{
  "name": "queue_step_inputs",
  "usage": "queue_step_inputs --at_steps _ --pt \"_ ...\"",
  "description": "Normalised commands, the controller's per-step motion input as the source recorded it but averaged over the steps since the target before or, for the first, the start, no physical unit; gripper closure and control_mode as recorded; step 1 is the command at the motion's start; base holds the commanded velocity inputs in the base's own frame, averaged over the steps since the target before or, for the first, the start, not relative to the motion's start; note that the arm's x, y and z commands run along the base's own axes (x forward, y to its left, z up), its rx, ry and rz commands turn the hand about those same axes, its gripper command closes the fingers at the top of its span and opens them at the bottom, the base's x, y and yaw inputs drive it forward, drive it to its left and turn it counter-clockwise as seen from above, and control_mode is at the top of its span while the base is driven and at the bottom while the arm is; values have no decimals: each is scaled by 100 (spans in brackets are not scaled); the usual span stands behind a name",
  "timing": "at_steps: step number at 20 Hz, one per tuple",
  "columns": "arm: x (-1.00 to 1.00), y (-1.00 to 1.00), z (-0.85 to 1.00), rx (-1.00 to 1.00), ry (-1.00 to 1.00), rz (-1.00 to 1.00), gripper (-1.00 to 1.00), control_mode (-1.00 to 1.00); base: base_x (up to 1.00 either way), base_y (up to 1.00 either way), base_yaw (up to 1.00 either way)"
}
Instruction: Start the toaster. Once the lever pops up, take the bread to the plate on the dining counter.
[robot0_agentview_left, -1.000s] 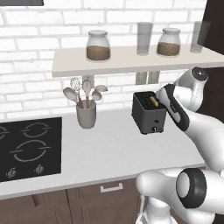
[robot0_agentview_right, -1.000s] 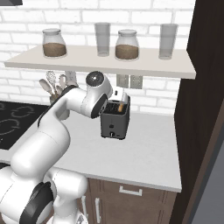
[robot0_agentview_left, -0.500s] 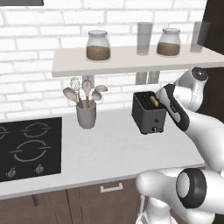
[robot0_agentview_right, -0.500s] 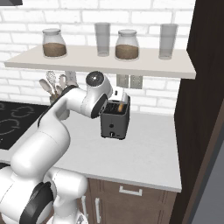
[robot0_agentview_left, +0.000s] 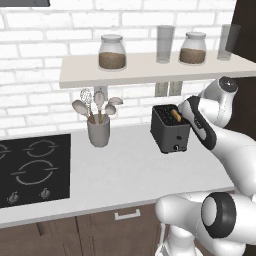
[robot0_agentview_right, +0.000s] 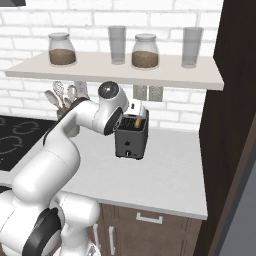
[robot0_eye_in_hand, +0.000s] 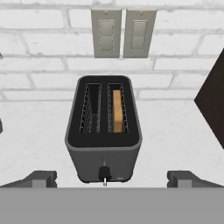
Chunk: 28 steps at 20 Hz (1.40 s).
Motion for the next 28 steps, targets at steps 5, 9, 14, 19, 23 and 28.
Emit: queue_step_inputs --at_steps 5,9,14,19,23,28 --pt "0 0 0 0 0 0 -100 -100 0 0 0" --pt "0 0 0 0 0 0 -100 -100 0 0 0" --pt "0 0 0 0 0 0 -100 -100 0 0 0" --pt "0 0 0 0 0 0 -100 -100 0 0 0" --pt "0 0 0 0 0 0 -100 -100 0 0 0" --pt "0 0 0 0 0 0 -100 -100 0 0 0"
